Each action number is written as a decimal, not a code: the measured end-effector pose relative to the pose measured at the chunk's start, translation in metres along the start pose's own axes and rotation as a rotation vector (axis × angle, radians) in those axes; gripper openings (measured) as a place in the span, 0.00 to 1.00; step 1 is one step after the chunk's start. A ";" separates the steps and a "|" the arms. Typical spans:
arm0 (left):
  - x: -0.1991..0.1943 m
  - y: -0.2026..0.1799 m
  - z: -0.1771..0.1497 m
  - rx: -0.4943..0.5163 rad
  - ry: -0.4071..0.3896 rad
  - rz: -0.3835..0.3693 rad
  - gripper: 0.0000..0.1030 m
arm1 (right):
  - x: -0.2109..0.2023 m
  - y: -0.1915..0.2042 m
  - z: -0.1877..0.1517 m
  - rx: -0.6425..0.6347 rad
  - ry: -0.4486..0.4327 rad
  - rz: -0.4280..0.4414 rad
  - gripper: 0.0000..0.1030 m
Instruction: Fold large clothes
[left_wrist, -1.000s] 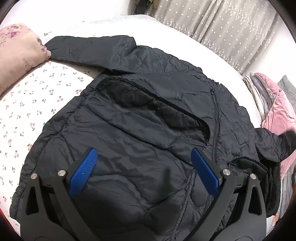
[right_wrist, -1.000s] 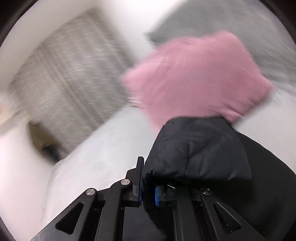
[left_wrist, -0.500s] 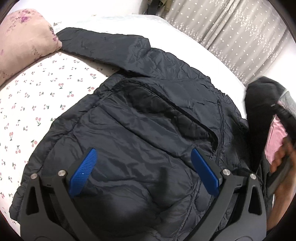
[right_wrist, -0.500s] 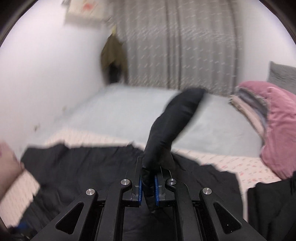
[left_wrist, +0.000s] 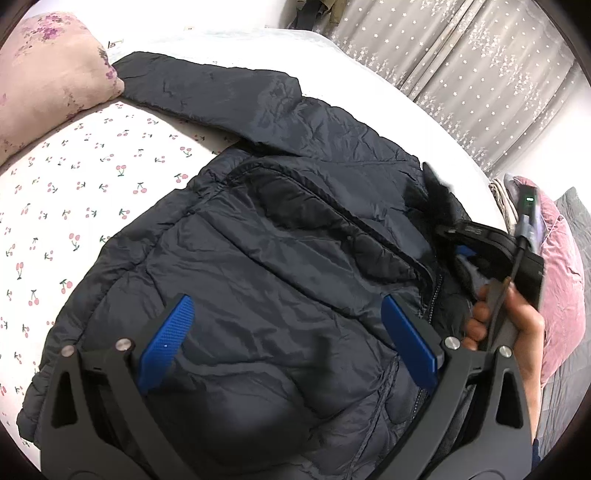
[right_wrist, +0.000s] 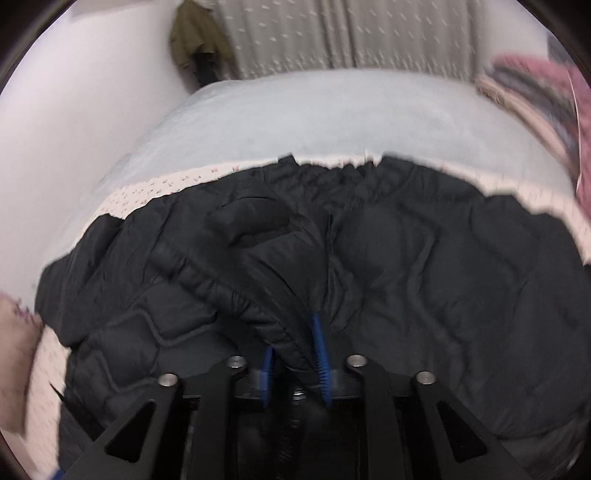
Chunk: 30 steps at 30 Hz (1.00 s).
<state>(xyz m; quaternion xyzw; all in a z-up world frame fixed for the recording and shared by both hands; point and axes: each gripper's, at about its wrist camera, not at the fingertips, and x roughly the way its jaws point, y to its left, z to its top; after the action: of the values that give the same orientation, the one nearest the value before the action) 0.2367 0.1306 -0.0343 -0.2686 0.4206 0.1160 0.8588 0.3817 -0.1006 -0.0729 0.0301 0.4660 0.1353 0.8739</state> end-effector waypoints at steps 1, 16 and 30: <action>0.000 0.000 0.000 0.001 0.001 -0.004 0.98 | 0.008 0.002 -0.002 0.018 0.035 0.011 0.38; -0.001 0.031 0.011 -0.086 0.027 -0.073 0.98 | -0.092 -0.042 -0.053 0.334 0.061 0.359 0.72; 0.005 0.097 0.091 -0.224 0.017 -0.013 0.98 | -0.188 -0.034 -0.193 0.368 0.184 0.465 0.75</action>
<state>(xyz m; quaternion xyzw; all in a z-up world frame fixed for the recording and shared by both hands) 0.2584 0.2616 -0.0284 -0.3665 0.4107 0.1544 0.8205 0.1305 -0.1970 -0.0364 0.2815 0.5403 0.2472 0.7535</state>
